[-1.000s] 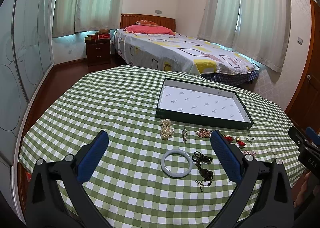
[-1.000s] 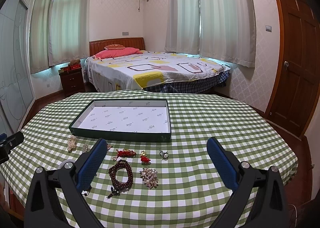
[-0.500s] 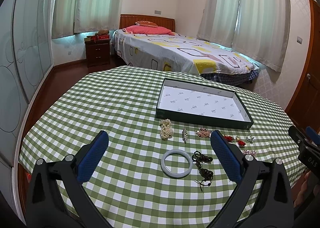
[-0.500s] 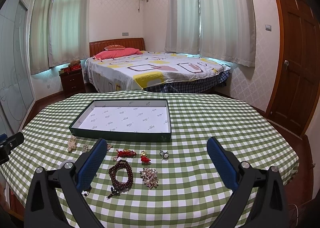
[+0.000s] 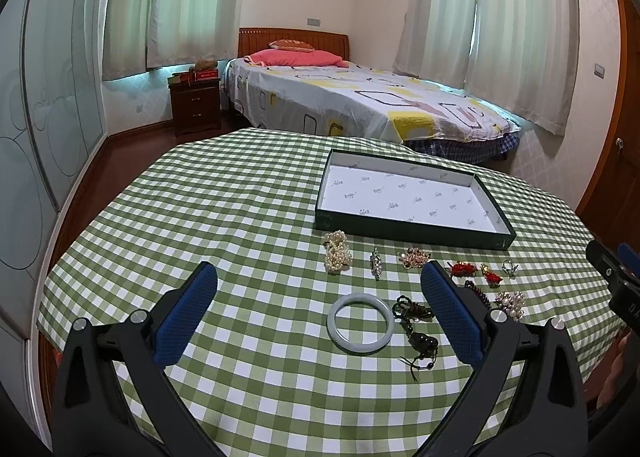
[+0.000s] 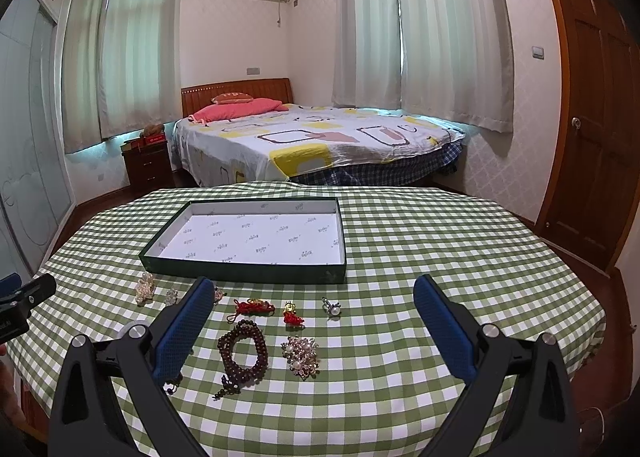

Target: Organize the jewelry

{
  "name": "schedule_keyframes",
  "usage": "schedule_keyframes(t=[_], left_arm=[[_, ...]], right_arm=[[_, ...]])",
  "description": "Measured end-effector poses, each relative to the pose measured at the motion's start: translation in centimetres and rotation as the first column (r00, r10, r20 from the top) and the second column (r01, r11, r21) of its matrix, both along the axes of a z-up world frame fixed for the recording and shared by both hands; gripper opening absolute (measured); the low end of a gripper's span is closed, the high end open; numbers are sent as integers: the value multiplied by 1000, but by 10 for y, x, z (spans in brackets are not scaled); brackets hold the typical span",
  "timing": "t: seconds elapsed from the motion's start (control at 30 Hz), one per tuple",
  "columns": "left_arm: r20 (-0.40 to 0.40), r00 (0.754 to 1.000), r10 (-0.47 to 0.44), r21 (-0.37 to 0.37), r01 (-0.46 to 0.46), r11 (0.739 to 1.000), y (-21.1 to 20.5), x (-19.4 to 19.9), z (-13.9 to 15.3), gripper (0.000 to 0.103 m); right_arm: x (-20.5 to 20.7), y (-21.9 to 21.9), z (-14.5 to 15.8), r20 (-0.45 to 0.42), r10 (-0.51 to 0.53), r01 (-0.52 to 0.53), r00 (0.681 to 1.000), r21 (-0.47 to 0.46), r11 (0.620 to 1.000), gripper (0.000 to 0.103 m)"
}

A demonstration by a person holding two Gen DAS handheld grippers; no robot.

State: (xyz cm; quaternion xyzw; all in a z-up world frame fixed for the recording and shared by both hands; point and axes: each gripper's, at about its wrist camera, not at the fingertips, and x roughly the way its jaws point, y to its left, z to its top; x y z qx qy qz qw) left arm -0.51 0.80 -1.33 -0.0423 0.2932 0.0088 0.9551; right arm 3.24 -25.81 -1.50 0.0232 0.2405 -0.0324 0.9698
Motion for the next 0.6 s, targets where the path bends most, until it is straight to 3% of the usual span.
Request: schedule_keyframes(t=[0.3,0.6], left_arm=[[-6,1000,-26,29,26,999,-2,9,-32,99],[-71,994,-88,32,91,995,-19,28,-60,99]], right_arm=[[6,-4,-27,10,21,-21,1000,-23,1000,97],[19,-15,-57,-61,12,-13,998,-15,1000,97]])
